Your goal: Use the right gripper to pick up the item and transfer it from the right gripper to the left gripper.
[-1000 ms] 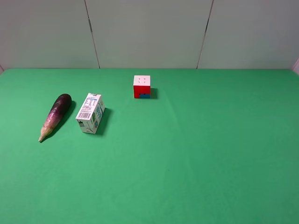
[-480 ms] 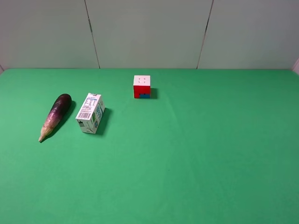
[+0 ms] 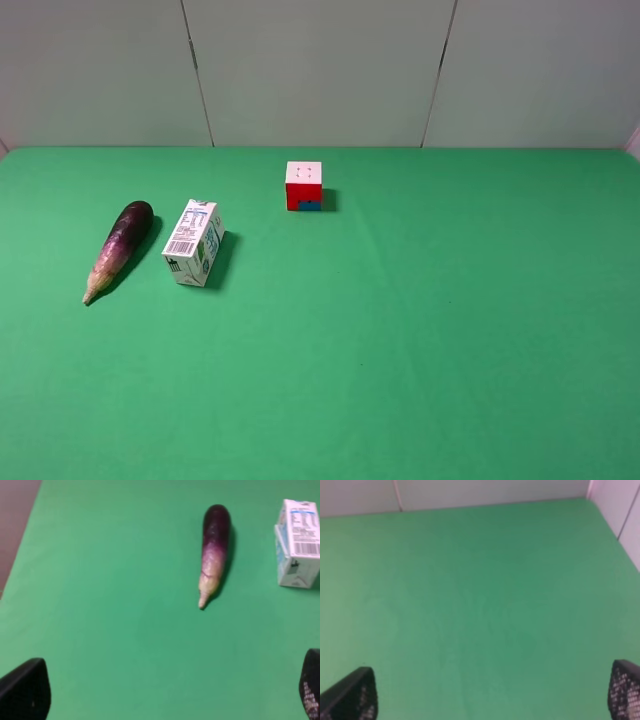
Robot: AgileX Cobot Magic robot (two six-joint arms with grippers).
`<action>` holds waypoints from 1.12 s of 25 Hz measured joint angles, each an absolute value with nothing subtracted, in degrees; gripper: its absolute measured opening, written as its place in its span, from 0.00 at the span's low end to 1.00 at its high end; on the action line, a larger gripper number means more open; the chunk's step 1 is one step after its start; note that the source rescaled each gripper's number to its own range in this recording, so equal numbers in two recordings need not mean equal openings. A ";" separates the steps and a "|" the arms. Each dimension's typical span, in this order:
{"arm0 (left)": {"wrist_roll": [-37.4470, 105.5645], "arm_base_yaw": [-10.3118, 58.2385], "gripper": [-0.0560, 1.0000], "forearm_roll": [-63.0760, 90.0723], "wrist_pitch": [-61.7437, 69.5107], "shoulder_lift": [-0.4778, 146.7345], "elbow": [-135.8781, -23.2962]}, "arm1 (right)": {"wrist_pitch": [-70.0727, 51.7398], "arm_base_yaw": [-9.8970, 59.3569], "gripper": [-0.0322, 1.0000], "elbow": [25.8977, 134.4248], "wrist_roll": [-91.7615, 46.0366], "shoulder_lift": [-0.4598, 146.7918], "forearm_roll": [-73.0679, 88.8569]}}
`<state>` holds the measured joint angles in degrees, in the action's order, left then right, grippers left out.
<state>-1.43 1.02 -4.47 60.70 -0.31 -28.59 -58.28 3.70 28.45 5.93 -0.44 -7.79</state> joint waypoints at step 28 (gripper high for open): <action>-1.38 0.46 0.99 -4.47 60.70 -0.31 -28.59 | -58.27 3.70 1.00 28.45 5.93 -0.44 -7.79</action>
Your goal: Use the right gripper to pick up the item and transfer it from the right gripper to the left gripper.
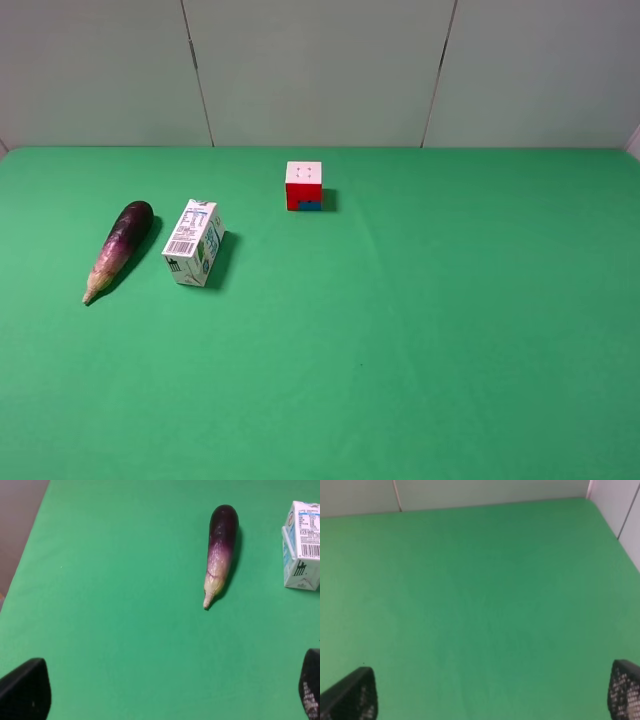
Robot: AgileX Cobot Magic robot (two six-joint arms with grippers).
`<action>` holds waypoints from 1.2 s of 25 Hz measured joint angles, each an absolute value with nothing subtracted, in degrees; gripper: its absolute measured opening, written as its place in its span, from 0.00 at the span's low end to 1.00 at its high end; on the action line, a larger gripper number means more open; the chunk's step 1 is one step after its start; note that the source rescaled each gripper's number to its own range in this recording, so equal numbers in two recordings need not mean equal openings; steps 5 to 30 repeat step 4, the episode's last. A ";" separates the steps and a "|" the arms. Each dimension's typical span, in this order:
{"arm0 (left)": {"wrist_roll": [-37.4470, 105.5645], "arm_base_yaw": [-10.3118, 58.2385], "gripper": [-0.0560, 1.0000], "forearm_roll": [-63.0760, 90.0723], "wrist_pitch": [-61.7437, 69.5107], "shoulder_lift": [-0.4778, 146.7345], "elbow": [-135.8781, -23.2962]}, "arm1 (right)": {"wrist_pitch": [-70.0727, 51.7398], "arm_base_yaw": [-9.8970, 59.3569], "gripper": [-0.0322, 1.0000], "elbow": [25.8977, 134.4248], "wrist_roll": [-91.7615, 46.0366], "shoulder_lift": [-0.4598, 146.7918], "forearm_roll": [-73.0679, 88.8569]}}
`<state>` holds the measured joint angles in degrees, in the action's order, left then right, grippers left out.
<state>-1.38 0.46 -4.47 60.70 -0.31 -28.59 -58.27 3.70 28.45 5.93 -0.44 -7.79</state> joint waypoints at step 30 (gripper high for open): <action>-1.38 0.46 0.99 -4.47 60.70 -0.31 -28.59 | -58.27 3.70 1.00 28.45 5.93 -0.44 -7.79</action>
